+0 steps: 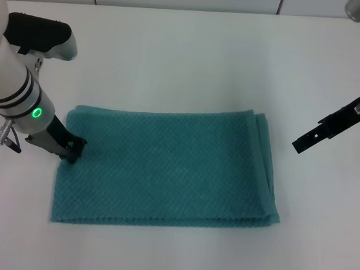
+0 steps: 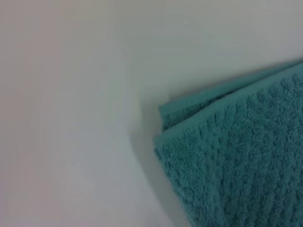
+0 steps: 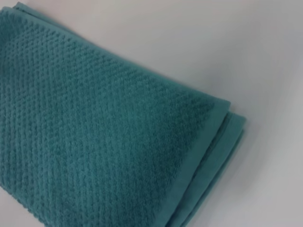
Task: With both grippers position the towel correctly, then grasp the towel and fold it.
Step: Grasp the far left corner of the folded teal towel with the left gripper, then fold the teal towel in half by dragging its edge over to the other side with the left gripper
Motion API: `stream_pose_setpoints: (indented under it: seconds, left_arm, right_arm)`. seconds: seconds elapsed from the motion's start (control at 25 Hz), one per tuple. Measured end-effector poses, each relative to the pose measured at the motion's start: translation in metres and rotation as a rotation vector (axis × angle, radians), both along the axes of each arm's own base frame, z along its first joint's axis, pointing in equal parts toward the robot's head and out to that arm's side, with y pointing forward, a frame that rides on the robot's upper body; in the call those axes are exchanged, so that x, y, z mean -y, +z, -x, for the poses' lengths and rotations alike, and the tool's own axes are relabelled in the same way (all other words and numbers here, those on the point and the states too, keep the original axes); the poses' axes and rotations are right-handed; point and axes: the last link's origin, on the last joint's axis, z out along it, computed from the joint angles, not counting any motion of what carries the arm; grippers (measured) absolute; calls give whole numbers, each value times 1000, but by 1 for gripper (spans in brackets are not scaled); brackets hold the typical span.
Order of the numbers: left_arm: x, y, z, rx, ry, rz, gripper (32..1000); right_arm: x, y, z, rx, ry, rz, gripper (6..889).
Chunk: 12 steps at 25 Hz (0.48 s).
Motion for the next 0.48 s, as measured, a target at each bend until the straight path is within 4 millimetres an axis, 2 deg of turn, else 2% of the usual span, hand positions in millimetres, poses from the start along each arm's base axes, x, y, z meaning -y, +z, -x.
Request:
stream_pose_setpoints:
  seconds: [0.48]
  left_arm:
    - [-1,23,4,-93,-22,-9,78]
  right_arm:
    - [0,0,-1,-5,-7,-3,857]
